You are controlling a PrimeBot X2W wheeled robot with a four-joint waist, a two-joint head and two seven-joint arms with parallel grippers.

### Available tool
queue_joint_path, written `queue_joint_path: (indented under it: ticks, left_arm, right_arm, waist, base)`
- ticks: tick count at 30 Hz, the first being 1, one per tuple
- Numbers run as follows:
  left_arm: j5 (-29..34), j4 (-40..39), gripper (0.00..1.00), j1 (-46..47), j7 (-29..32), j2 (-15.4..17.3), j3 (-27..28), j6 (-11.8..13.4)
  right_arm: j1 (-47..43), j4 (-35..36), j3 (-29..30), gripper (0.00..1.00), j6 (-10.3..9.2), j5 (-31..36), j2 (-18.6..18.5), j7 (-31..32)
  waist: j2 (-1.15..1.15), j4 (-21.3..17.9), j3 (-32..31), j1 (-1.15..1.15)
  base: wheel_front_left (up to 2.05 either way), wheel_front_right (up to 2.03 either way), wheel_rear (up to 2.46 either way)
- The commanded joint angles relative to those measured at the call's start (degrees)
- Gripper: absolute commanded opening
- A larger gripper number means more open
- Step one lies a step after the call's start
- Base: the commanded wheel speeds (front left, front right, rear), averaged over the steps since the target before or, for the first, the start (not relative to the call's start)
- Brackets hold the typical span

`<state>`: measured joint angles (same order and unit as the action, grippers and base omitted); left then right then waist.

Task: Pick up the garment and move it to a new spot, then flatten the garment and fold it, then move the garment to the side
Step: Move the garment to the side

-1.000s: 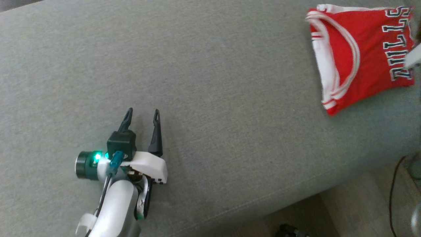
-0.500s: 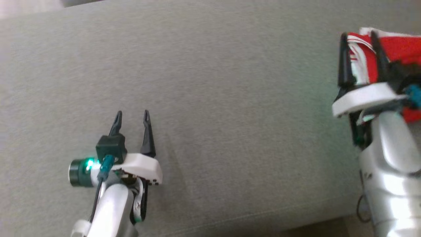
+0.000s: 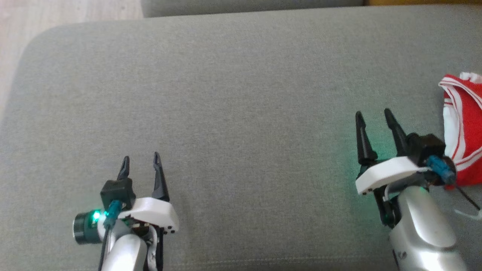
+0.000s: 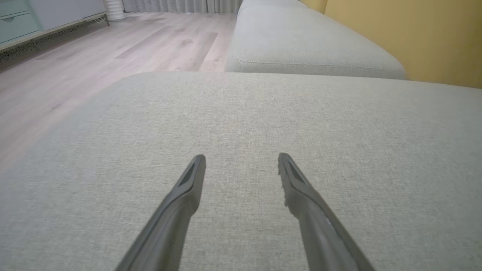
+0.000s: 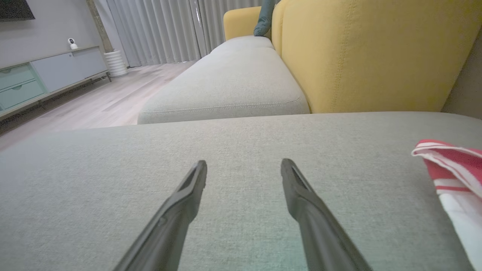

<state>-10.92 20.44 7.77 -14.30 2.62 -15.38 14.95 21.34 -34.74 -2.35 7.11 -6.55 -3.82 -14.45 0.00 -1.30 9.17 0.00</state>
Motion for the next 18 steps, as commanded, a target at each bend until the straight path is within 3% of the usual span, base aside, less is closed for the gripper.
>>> queue_joint_path:
  ticks: [1,18]
  left_arm:
    - [-0.15,-1.99,1.00,1.11,-0.70,0.26,2.48,0.28]
    - [0.24,-2.45,1.00,-2.09,-0.70,0.26,6.50,-2.63]
  right_arm:
    - [0.49,1.84,-1.65,1.00,0.37,0.05,0.74,-0.54]
    - [-3.98,2.64,-3.68,1.00,0.37,-3.72,0.93,-0.54]
  waist:
    - [0.00,0.86,-0.99,0.00]
    - [0.00,0.55,-6.42,0.00]
  base:
    - [0.00,0.00,0.00]
    - [0.00,0.00,0.00]
